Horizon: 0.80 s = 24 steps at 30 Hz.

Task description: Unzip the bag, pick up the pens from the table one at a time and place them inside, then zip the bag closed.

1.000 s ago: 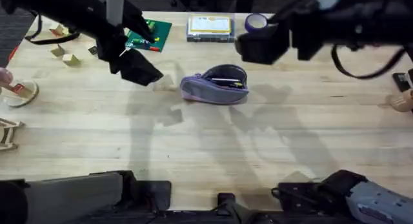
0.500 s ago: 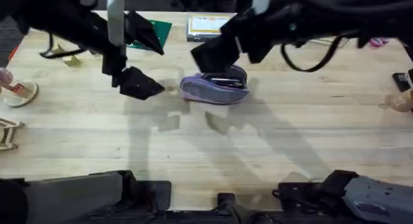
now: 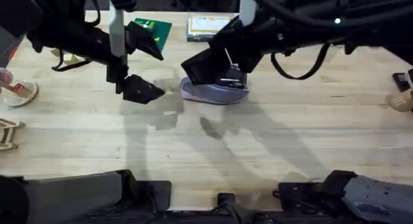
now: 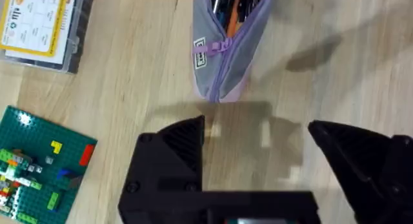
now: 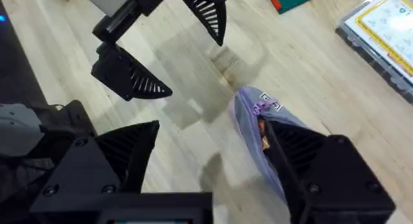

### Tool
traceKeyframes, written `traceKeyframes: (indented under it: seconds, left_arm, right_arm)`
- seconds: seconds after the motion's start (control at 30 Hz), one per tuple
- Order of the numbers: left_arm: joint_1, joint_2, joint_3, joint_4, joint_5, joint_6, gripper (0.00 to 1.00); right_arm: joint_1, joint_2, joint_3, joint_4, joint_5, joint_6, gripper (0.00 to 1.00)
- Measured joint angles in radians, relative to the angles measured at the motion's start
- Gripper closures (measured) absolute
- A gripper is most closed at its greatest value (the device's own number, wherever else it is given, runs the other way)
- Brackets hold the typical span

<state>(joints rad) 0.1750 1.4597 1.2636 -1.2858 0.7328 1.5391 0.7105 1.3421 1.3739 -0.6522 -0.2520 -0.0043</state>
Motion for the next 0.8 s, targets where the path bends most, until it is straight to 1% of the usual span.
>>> traceKeyframes:
  seconds: [0.17,0.47,0.5,0.8]
  left_arm:
    - [0.011,0.0,-0.001,0.0,0.012,0.0,0.007]
    - [0.011,0.0,-0.001,0.0,0.016,0.0,0.007]
    - [0.011,0.0,-0.001,0.0,0.016,0.0,0.007]
    - [0.011,0.0,-0.001,0.0,0.016,0.0,0.007]
  right_arm:
    - [0.0,0.022,0.004,-0.017,0.008,0.021,0.003]
    - [0.0,0.163,0.005,-0.015,0.019,0.034,0.004]
    - [0.0,0.196,0.005,-0.001,0.019,0.035,0.004]
    - [-0.003,0.271,0.005,0.077,0.019,0.035,0.004]
